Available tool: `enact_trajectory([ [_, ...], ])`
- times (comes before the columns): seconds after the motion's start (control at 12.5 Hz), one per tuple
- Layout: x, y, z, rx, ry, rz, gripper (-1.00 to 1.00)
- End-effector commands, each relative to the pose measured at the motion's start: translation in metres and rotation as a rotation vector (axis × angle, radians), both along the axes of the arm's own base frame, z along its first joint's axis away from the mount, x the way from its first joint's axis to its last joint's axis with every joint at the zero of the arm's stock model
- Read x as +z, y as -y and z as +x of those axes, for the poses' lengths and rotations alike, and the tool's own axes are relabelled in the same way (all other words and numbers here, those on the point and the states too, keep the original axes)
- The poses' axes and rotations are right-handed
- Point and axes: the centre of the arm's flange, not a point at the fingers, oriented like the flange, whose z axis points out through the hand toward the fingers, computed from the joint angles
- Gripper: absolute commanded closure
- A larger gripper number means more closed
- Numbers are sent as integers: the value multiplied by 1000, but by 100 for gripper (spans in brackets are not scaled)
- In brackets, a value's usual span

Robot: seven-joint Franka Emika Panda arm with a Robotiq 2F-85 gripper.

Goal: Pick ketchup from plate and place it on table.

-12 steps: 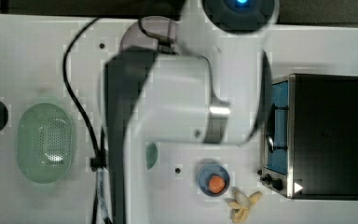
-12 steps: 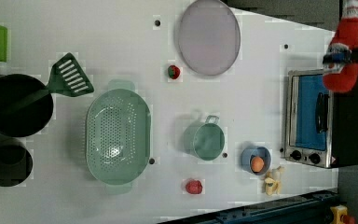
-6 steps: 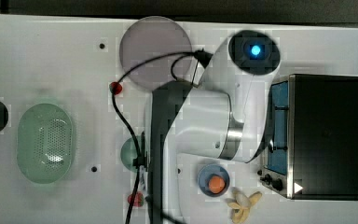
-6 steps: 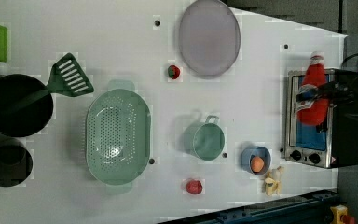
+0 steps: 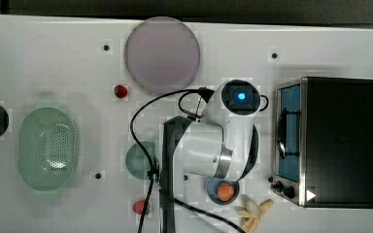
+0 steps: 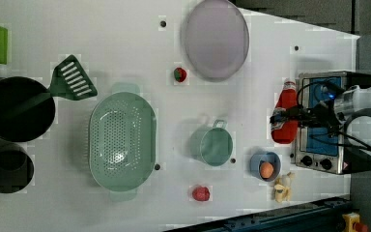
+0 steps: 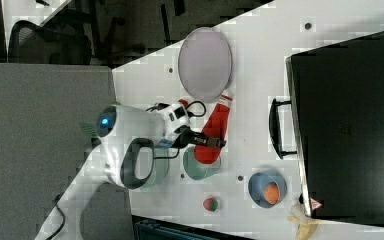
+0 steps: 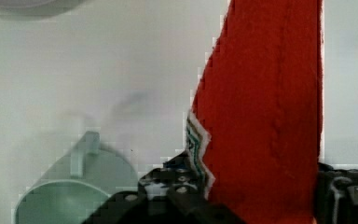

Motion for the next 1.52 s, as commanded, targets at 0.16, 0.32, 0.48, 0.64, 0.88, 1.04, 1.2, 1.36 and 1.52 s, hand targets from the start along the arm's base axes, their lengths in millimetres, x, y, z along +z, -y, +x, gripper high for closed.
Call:
enact_trajectory([
  [0.16,-26,3,7,-44,27,-18,-19],
  [0.32,-47,3,7,-45,16,-18,-19],
  [0.48,-56,2,10,-44,35,-22,-19],
  [0.64,-53,2,12,-45,59,-26,-44],
  [0.88,-24,-3,24,-32,104,-26,-100],
  [1.04,9,-7,31,-31,121,-25,-100],
  [1.2,68,-10,46,-85,193,-36,-100],
  [1.36,135,-15,55,-215,239,-47,-100],
  [1.52,196,-20,54,-361,232,-60,-100],
])
